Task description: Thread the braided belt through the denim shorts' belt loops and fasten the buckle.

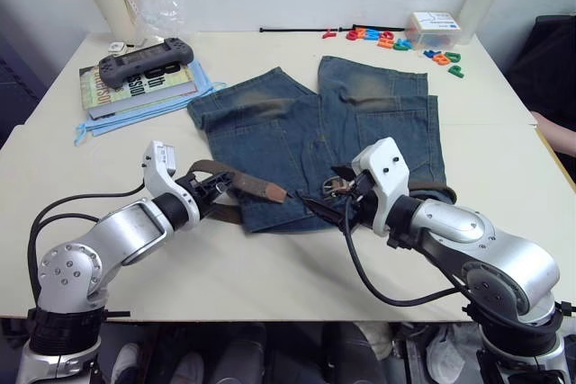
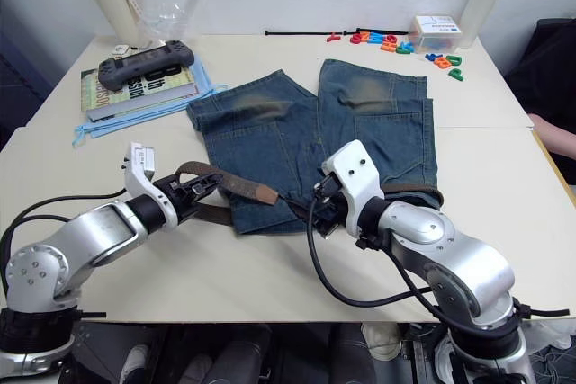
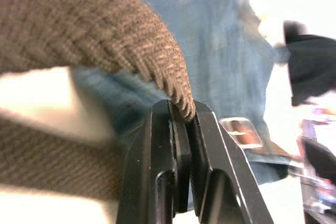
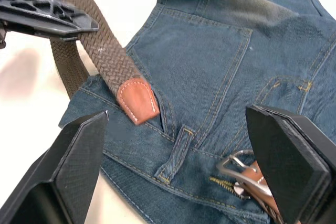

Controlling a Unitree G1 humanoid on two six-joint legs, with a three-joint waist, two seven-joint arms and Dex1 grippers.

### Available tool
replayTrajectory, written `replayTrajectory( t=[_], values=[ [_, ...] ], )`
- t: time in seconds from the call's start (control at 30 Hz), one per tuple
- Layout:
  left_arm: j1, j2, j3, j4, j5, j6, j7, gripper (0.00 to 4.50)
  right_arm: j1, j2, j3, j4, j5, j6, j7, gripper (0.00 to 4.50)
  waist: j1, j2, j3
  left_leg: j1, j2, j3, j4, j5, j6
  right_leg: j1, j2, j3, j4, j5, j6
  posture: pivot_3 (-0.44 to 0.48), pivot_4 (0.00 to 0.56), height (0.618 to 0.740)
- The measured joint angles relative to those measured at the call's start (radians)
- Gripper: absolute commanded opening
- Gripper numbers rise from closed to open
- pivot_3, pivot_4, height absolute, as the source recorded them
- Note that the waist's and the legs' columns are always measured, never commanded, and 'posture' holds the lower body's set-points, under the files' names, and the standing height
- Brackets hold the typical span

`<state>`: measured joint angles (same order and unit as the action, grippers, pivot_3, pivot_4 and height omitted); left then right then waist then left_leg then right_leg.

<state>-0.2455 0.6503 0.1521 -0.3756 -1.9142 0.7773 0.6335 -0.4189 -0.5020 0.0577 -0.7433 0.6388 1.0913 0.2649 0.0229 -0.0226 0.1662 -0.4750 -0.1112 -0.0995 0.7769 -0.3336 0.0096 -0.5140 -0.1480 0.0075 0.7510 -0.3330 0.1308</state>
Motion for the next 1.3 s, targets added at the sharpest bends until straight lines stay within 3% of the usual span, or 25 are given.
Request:
replayTrajectory(
  t=[0.13, 0.3, 0.53, 0.83, 1.0, 1.3],
  values=[
    [0.045, -0.024, -0.02, 0.001, 0.034, 0.044, -0.193, 0.0, 0.005, -0.009, 0.0, 0.002, -0.019, -0.008, 0.007, 4.46, 0.001, 0.0, 0.0, 0.0, 0.0, 0.0, 0.0, 0.0, 0.0, 0.0, 0.0, 0.0, 0.0, 0.0, 0.0, 0.0, 0.15, 0.654],
    [0.043, -0.057, -0.115, 0.072, 0.176, 0.062, -0.204, 0.0, 0.007, -0.012, -0.003, 0.002, -0.029, -0.014, 0.008, 4.46, -0.002, 0.0, 0.0, 0.0, 0.001, 0.0, 0.0, 0.0, 0.0, 0.0, 0.0, 0.0, 0.0, 0.0, 0.0, 0.0, 0.15, 0.654],
    [0.032, -0.085, -0.108, 0.078, 0.306, 0.055, -0.225, 0.0, 0.013, -0.015, -0.022, 0.002, -0.033, -0.014, 0.008, 4.46, 0.0, 0.0, 0.0, 0.0, 0.001, 0.0, 0.0, 0.0, 0.0, 0.0, 0.0, 0.0, 0.0, 0.0, 0.0, 0.0, 0.15, 0.654],
    [0.084, -0.169, -0.039, 0.064, 0.26, 0.032, -0.255, 0.0, 0.012, -0.013, -0.02, 0.002, -0.04, -0.014, 0.006, 4.46, 0.0, 0.0, 0.0, 0.0, 0.001, -0.001, 0.0, 0.0, 0.0, 0.0, 0.0, 0.0, 0.0, 0.0, 0.0, 0.0, 0.15, 0.654],
    [0.104, -0.163, 0.016, 0.036, 0.219, 0.019, -0.262, 0.0, 0.012, -0.013, -0.019, 0.002, -0.051, -0.015, 0.007, 4.46, 0.001, 0.0, 0.0, 0.0, 0.0, -0.001, 0.0, 0.0, 0.0, 0.0, 0.0, 0.0, 0.0, 0.0, 0.0, 0.0, 0.15, 0.654],
    [0.013, -0.163, -0.011, 0.02, 0.181, 0.009, -0.122, 0.0, 0.012, -0.003, -0.011, 0.002, -0.06, -0.015, 0.008, 4.46, -0.001, 0.0, 0.0, 0.0, 0.001, -0.001, 0.0, 0.0, 0.0, 0.0, 0.0, 0.0, 0.0, 0.0, 0.0, 0.0, 0.15, 0.654]
  ],
)
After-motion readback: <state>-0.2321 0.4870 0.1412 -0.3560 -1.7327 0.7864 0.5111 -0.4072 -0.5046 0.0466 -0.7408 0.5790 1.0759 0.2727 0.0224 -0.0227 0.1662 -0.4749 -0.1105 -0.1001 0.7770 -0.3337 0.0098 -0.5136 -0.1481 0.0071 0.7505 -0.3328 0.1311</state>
